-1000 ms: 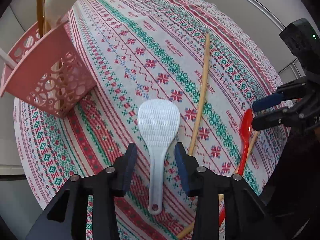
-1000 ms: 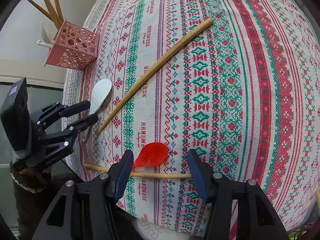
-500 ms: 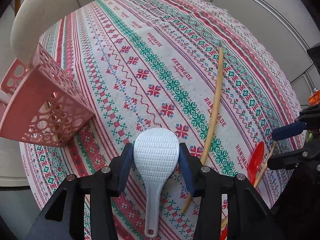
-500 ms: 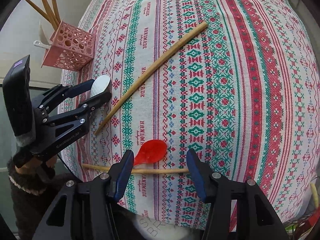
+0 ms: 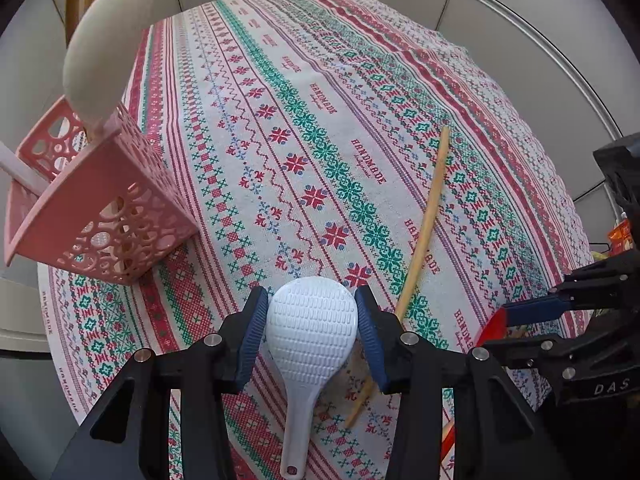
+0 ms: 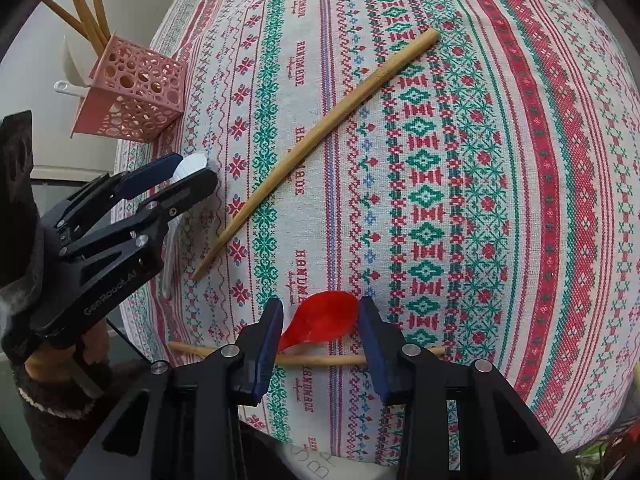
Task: Organize utensils
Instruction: 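Lift the paddle and red spoon and carry both over the pink basket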
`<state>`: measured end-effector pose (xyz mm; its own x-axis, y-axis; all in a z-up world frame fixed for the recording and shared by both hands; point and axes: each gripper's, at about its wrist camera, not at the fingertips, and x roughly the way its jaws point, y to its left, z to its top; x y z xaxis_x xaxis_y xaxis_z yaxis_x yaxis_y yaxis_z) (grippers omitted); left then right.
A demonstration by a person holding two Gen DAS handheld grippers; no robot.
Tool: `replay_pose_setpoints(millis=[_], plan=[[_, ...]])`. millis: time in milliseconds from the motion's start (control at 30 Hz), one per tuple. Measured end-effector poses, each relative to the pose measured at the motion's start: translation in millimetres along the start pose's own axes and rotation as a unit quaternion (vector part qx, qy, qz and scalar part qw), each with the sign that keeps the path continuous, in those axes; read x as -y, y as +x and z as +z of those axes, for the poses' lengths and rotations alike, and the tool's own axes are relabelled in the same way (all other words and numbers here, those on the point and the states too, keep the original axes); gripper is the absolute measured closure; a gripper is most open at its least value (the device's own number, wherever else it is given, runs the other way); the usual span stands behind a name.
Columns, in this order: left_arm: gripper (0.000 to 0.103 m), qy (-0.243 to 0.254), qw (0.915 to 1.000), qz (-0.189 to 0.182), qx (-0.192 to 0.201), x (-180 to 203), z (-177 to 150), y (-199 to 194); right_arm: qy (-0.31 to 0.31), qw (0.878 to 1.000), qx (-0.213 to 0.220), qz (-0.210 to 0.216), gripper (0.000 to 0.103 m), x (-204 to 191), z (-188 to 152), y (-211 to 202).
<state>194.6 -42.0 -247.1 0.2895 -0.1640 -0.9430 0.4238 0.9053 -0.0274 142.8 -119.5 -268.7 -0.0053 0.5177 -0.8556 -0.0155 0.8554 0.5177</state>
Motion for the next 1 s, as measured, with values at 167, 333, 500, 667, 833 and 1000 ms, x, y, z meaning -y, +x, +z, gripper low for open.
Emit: replay_pose_setpoints(millis=[167, 333, 500, 667, 833, 1000], plan=[[0.056, 0.004, 0.9999, 0.005, 0.009, -3, -12, -16, 0.002, 0.999, 0.005, 0.032, 0.085, 12, 7, 2], [0.056, -0.006, 0.9997, 0.009, 0.024, -10, -21, -34, -0.006, 0.998, 0.014, 0.061, 0.099, 18, 10, 7], [0.056, -0.022, 0.9987, 0.005, 0.046, -18, -26, -56, -0.033, 0.996, 0.046, 0.065, 0.1, 41, 7, -19], [0.056, -0.04, 0.9954, 0.003, 0.087, -26, -29, -87, -0.074, 0.991, 0.099, 0.049, 0.1, 20, -3, -55], [0.056, -0.054, 0.9873, 0.005, 0.149, -32, -29, -128, -0.122, 0.981, 0.15, 0.034, 0.101, -8, -10, -83], [0.056, -0.085, 0.9741, 0.001, 0.21, -43, -27, -162, -0.159, 0.966, 0.205, 0.019, 0.101, -37, -17, -107]])
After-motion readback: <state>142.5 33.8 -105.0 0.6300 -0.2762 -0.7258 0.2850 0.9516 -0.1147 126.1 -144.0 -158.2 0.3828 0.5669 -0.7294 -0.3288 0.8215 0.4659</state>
